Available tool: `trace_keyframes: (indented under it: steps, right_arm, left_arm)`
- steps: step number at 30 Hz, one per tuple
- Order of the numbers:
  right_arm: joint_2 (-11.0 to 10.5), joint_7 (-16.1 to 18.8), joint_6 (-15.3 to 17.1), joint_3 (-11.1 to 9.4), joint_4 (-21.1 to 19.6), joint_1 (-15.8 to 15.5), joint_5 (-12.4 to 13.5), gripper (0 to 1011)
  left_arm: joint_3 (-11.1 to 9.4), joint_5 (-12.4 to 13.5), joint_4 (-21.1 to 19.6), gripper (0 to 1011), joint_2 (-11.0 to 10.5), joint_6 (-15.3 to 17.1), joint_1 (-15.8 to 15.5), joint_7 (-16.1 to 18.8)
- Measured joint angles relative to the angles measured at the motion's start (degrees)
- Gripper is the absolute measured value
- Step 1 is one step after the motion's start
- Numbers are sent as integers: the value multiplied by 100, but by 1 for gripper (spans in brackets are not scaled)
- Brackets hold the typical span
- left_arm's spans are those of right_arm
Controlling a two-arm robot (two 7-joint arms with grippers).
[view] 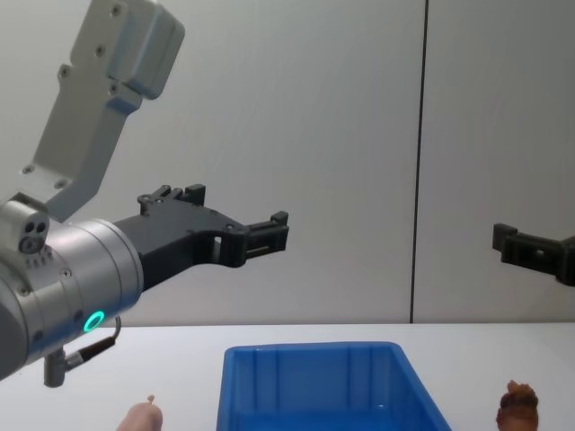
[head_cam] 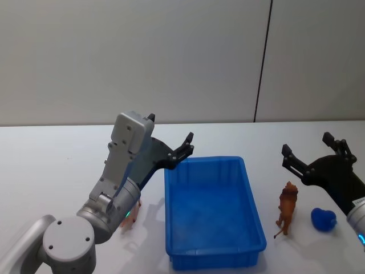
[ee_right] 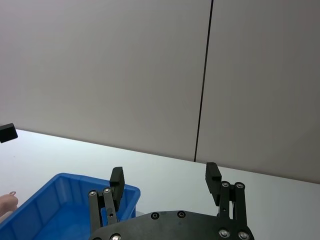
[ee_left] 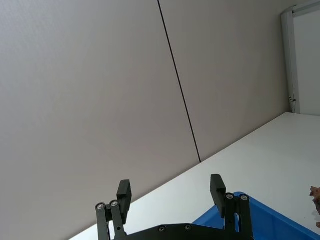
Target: Pick up the two dolls from the table and place them into the box.
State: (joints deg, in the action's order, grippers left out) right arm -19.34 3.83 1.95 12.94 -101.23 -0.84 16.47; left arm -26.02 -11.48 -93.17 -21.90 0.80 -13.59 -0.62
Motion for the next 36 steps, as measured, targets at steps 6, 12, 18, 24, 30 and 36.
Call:
trace_keyframes:
  steps: [6, 12, 18, 24, 30, 36]
  right_arm:
    - [0, 0, 0, 0, 0, 0, 0, 1001]
    - [0, 0, 0, 0, 0, 0, 0, 1001]
    - [0, 0, 0, 0, 0, 1, 0, 1001]
    - [0, 0, 0, 0, 0, 0, 0, 1001]
    - [0, 0, 0, 0, 0, 0, 0, 1001]
    - [0, 0, 0, 0, 0, 0, 0, 1001]
  left_arm:
    - [0, 0, 0, 1001, 0, 0, 0, 0]
    - [0, 0, 0, 1001, 0, 0, 0, 0]
    - [0, 0, 0, 1001, 0, 0, 0, 0]
    - [0, 0, 0, 1001, 0, 0, 0, 0]
    - [0, 0, 0, 1001, 0, 0, 0, 0]
    - [0, 0, 0, 1001, 0, 0, 0, 0]
